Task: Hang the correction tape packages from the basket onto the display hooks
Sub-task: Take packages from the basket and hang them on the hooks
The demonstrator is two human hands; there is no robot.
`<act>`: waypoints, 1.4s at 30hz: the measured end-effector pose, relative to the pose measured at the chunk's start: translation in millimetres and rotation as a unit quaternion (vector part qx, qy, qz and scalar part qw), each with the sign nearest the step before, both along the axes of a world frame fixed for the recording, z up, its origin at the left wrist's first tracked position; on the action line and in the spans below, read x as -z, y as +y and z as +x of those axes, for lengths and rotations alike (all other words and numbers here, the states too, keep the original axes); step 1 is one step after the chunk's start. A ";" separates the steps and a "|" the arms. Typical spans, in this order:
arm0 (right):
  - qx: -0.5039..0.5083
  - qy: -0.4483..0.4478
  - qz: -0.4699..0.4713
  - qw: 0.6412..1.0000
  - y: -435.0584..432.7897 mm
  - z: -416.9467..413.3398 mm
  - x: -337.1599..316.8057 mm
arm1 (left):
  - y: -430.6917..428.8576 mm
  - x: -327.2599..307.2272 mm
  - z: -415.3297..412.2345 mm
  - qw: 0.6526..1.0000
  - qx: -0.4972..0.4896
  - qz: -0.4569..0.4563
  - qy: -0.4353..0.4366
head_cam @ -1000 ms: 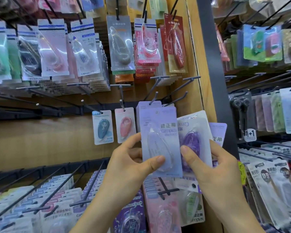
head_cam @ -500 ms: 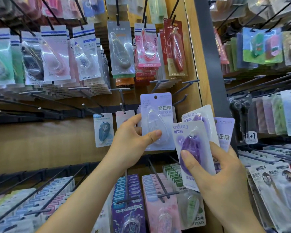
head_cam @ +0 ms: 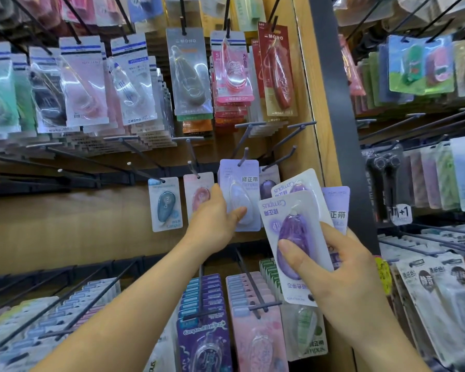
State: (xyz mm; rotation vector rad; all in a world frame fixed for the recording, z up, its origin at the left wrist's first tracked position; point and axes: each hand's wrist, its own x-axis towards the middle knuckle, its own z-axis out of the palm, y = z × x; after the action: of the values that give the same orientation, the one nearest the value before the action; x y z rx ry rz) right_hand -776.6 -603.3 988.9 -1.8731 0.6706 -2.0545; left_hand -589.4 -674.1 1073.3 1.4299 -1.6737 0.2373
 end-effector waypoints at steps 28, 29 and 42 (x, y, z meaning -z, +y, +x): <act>-0.234 -0.100 0.057 0.965 17.4 -25.6 12.8 | 87.6 7.4 -25.5 0.809 0.401 0.017 0.430; -0.221 -0.132 0.058 0.965 16.7 -26.4 13.2 | 88.6 7.5 -23.5 0.795 0.407 -0.008 0.451; -0.116 -0.076 0.010 0.990 11.9 -24.6 -8.3 | 103.4 7.9 -8.2 0.940 0.300 -0.057 0.155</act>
State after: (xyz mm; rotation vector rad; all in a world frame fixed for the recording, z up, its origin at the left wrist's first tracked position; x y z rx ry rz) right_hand -801.2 -591.3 997.2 -1.6746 0.4132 -2.0067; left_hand -597.5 -570.7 1065.5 0.7682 -1.7100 -0.2211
